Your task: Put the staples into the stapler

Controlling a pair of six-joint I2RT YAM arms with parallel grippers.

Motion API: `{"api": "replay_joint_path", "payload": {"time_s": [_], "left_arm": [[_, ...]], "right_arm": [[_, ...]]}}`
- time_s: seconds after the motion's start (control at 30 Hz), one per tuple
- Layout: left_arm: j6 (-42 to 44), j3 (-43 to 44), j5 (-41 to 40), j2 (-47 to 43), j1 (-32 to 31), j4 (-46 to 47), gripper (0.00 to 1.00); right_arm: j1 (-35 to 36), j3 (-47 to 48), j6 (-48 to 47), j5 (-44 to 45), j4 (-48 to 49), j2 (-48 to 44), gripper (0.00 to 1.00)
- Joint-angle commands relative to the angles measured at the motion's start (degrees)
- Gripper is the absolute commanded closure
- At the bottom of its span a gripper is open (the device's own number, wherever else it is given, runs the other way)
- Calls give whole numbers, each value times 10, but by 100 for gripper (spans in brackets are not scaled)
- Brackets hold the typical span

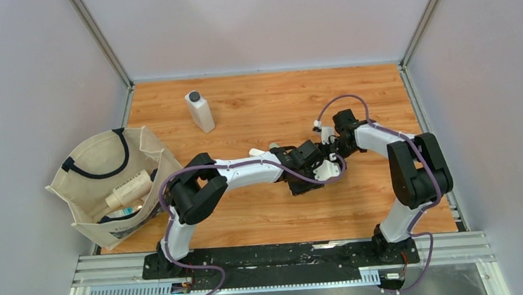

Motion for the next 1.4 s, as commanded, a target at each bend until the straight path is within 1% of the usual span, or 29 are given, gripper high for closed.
{"api": "replay_joint_path", "payload": {"time_s": [0.0, 0.2, 0.27, 0.37, 0.5, 0.63, 0.87, 1.0, 1.23, 1.37], "left_arm": [[-27, 25, 21, 1, -1, 10, 53], [-33, 28, 24, 6, -1, 6, 54], [-34, 25, 27, 6, -1, 7, 54], [-38, 23, 27, 6, -1, 10, 53], [-41, 22, 32, 4, -1, 13, 55], [-40, 16, 33, 3, -1, 17, 55], [-43, 9, 35, -9, -1, 23, 57], [-41, 7, 37, -24, -1, 24, 58], [-36, 10, 30, -55, 0, 18, 57], [-37, 7, 30, -69, 8, 18, 57]], "right_arm": [[13, 10, 13, 28, 22, 17, 36], [45, 6, 19, 72, 26, 15, 34], [58, 9, 22, 100, 23, 15, 33], [67, 9, 24, 105, 22, 17, 29], [67, 18, 19, 74, 8, 29, 28], [62, 17, 12, 31, 3, 11, 27], [15, 12, 1, -70, -11, 15, 27], [-22, 10, -1, -117, -18, 31, 29], [-37, 6, -14, -166, -27, 31, 32], [-52, 3, -26, -187, -32, 34, 37]]}}
